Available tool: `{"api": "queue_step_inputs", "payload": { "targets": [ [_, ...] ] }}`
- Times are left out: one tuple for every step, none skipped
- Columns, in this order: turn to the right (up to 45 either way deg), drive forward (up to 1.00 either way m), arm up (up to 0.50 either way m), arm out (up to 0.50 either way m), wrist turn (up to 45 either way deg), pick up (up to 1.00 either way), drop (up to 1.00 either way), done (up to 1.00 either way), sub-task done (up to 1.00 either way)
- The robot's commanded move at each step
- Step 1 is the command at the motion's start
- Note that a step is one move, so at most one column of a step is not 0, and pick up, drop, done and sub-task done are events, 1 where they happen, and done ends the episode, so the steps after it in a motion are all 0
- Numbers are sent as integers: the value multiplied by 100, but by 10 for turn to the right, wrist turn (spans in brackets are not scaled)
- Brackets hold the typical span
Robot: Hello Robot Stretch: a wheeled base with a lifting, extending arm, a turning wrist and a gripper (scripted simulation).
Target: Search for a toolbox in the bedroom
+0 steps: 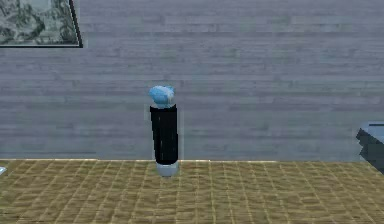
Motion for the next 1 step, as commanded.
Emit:
{"api": "queue_step_inputs", "payload": {
  "targets": [
    [90,0,0,0,0,0,0,0,0]
  ]
}}
